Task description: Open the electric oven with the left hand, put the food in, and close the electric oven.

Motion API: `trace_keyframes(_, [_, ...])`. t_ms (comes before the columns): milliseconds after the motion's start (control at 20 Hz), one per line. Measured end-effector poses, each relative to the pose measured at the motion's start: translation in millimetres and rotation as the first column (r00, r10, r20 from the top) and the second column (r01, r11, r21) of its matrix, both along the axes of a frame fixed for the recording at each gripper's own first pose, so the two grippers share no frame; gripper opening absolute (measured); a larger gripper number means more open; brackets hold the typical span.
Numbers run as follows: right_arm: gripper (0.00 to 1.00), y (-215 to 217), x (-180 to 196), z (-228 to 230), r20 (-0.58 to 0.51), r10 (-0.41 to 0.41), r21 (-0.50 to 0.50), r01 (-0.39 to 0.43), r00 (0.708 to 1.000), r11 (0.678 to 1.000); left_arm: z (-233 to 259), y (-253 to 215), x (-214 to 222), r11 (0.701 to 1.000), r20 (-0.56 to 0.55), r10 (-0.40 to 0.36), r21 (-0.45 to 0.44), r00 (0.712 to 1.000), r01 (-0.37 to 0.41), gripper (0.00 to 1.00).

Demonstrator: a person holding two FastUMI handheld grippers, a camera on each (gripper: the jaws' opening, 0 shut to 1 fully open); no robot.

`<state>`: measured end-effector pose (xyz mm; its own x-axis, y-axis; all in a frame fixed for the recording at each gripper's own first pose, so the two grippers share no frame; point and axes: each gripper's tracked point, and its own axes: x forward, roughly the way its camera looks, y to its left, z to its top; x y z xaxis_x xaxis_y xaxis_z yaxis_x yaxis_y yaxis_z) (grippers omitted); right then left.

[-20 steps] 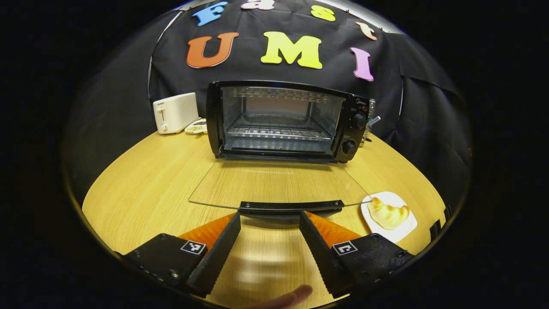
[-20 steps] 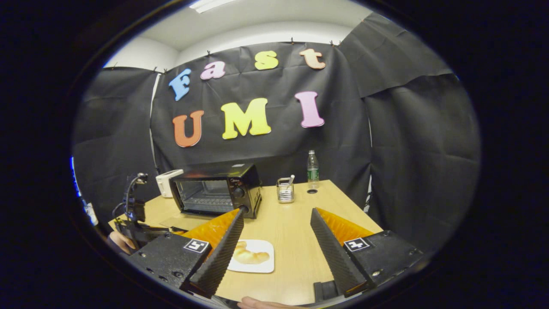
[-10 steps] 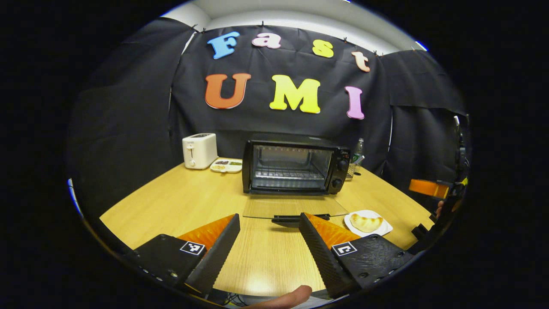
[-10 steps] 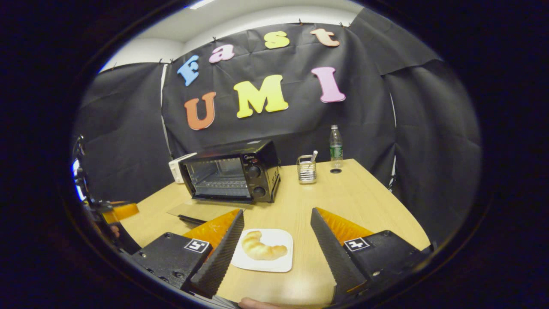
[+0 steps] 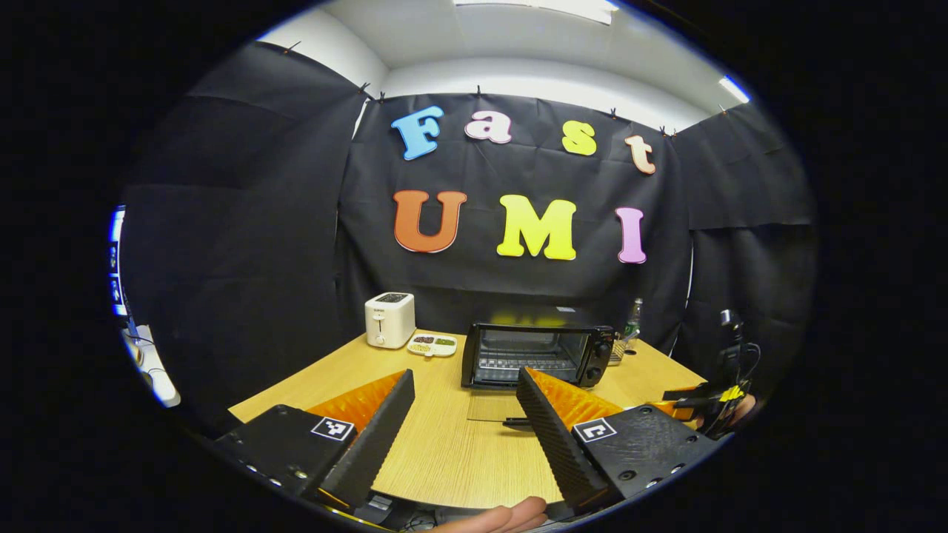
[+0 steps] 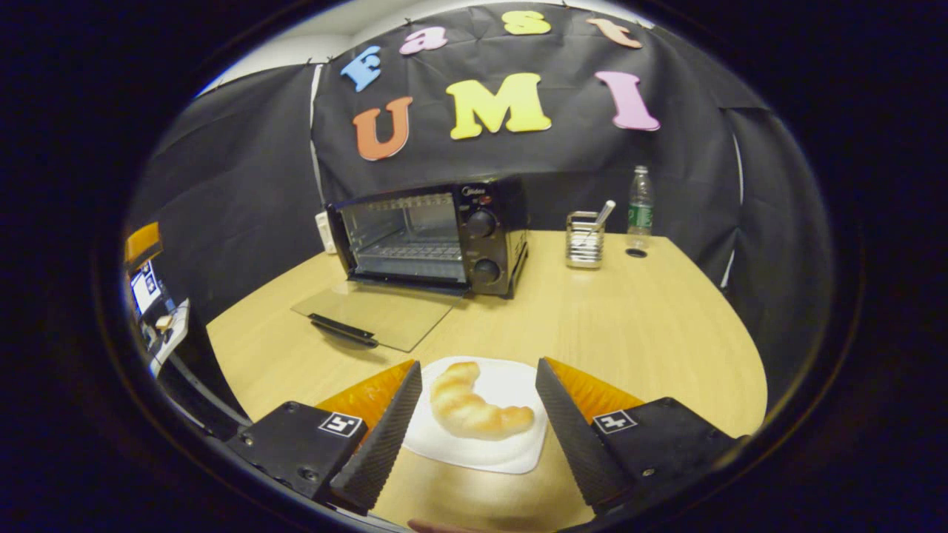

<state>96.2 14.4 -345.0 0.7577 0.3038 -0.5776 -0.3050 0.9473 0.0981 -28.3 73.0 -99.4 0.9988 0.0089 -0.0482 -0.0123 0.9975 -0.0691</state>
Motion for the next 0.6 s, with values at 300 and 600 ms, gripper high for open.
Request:
trace_keyframes(300, [0.9, 20, 6, -37, -0.138, 0.042, -0.036, -0.047, 0.99, 0.998, 27, -13, -16, 0.999, 0.056, -0.005, 0.055, 0.998, 0.002, 0.92])
trace_keyframes(600, [0.82, 20, 1, -53, -0.159, 0.053, -0.165, -0.08, 0.986, 0.983, 40, -31, -38, 0.998, 0.048, -0.051, 0.043, 0.998, 0.049, 0.92])
